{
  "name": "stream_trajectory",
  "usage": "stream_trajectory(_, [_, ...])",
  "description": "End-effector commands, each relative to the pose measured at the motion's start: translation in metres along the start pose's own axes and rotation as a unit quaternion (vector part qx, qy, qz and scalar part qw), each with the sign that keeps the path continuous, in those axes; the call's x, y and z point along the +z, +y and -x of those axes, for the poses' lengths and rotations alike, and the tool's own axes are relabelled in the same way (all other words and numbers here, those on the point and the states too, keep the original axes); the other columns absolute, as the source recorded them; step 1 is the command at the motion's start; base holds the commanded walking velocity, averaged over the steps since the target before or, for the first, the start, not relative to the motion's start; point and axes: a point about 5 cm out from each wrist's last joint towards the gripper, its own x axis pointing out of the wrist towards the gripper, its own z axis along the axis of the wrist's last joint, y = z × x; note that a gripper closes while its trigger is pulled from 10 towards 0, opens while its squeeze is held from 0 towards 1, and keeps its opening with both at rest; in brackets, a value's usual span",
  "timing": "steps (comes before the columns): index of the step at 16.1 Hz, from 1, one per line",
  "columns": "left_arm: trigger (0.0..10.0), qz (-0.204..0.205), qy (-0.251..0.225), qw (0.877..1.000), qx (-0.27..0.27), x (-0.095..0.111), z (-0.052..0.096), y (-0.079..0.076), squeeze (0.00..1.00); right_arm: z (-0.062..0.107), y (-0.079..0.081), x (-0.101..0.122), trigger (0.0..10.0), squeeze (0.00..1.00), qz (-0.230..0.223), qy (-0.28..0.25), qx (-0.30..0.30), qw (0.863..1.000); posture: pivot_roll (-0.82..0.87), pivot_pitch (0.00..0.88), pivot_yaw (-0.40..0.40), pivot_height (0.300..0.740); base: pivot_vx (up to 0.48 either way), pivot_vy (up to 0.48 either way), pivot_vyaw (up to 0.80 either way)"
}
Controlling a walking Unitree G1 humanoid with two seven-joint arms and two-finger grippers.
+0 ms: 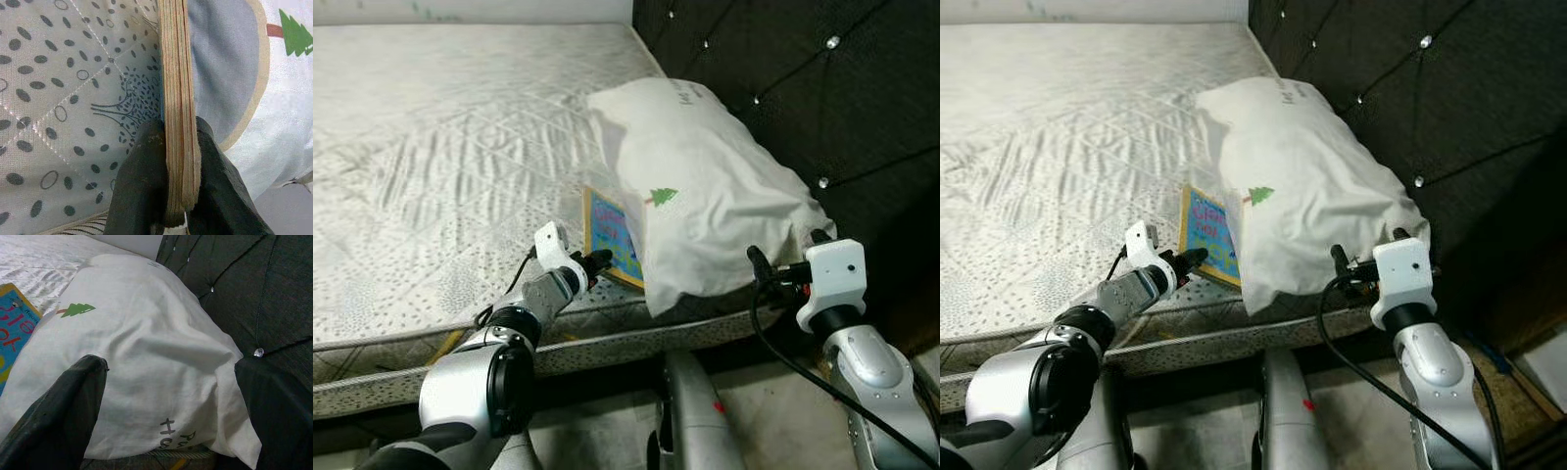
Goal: Clean up the room
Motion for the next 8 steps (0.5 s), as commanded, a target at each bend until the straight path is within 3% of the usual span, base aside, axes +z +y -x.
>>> stream_trajectory(1, [10.0, -0.004, 0.023, 1.0, -0.002, -0.01, -0.003, -0.006, 0.0, -0.001, -0.004, 0.007, 10.0, 0.0, 0.009, -0.008, -0.001, 1.0, -0.34, 0.018, -0.097, 0.536, 0.0, 0.0, 0.0])
stream_trajectory(2, [10.0, -0.002, 0.02, 1.0, 0.006, -0.009, -0.002, -0.002, 0.3, -0.002, -0.005, 0.007, 10.0, 0.0, 0.01, -0.007, -0.001, 1.0, -0.34, 0.019, -0.099, 0.536, 0.0, 0.0, 0.0])
stream_trajectory(3, [10.0, -0.002, 0.019, 1.0, 0.008, -0.009, -0.002, -0.001, 0.3, -0.002, -0.006, 0.007, 10.0, 0.0, 0.01, -0.007, -0.001, 1.0, -0.34, 0.019, -0.099, 0.536, 0.0, 0.0, 0.0])
stream_trajectory(4, [10.0, -0.004, 0.017, 1.0, 0.018, -0.007, 0.0, 0.004, 1.0, -0.003, -0.006, 0.008, 10.0, 0.0, 0.01, -0.006, -0.001, 1.0, -0.34, 0.017, -0.096, 0.536, 0.0, 0.0, 0.0])
stream_trajectory(8, [10.0, -0.013, 0.002, 0.999, 0.043, 0.004, 0.005, 0.014, 1.0, -0.005, 0.0, 0.008, 10.0, 0.0, 0.007, -0.007, 0.002, 1.0, -0.33, 0.012, -0.09, 0.536, 0.0, 0.0, 0.0])
